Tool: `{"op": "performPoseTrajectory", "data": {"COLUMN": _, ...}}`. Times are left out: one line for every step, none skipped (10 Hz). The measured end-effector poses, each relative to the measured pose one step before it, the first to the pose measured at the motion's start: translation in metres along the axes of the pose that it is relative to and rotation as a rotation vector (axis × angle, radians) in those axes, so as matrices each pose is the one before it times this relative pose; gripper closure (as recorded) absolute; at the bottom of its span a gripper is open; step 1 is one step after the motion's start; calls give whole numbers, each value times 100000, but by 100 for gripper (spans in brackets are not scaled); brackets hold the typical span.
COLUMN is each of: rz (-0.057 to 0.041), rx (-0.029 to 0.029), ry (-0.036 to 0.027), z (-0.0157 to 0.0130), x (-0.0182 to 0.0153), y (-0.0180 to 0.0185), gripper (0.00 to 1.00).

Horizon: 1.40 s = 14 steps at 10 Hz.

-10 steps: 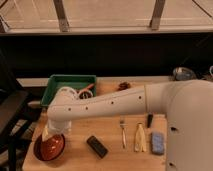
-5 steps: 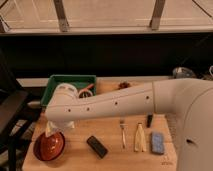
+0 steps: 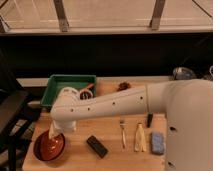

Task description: Stack bowls into tray

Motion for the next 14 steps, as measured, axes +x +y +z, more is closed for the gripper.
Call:
{"op": "performPoseTrajectory", "data": {"rz": 248, "rx": 1206, "ry": -2276, "z": 1143, "x": -34, "y": -35, "gripper": 34}}
{"op": "performPoseTrajectory", "data": {"rz": 168, "rx": 1143, "ry": -1668, "z": 736, "x": 21, "y": -114, "gripper": 34}}
{"op": "performPoseTrajectory", "data": {"rz": 226, "rx": 1724, "ry": -1941, "z": 855, "x": 15, "y": -221, "gripper": 34}}
{"op": "performPoseTrajectory", "data": {"rz": 367, "rx": 2627, "ry": -2025, "z": 1002, "x": 0, "y": -202, "gripper": 36}}
{"op": "performPoseTrajectory", "data": {"rz": 610, "rx": 3004, "ry": -1081, "z": 674, "x": 52, "y": -75, "gripper": 42}}
{"op": "performPoseTrajectory", "data": {"rz": 367, "rx": 2769, "ry": -1142, "z": 617, "x": 18, "y": -196, "gripper": 54}}
{"op": "performPoseTrajectory", "data": {"rz": -303, "rx": -400, "ry": -164, "z": -85, "x": -116, "y": 2, "gripper": 63}}
{"op": "performPoseTrajectory", "data": {"rz": 302, "rx": -270, "ry": 40, "z": -194, "x": 32, "y": 190, "gripper": 73}}
{"op": "performPoseTrajectory", "data": {"rz": -180, "rx": -1096, "ry": -917, "z": 127, "x": -369, "y": 391, "gripper": 83}}
{"op": "performPoseTrajectory", "data": {"rz": -267, "rx": 534, "ry": 484, "z": -168, "x": 147, "y": -352, "gripper": 93}}
{"op": "performPoseTrajectory", "data": {"rz": -217, "rx": 1364, "ry": 221, "z": 113, "x": 8, "y": -233, "gripper": 99}}
{"op": "performPoseTrajectory", "data": {"rz": 188, "rx": 4076, "ry": 387, "z": 276, "x": -74, "y": -80, "gripper": 100}}
{"op": "performPoseTrajectory", "data": {"rz": -104, "rx": 3088, "ry": 562, "z": 26, "x": -28, "y": -176, "gripper": 100}}
{"op": "performPoseTrajectory", "data": {"rz": -748, "rx": 872, "ry": 604, "z": -68, "x": -110, "y": -340, "gripper": 100}}
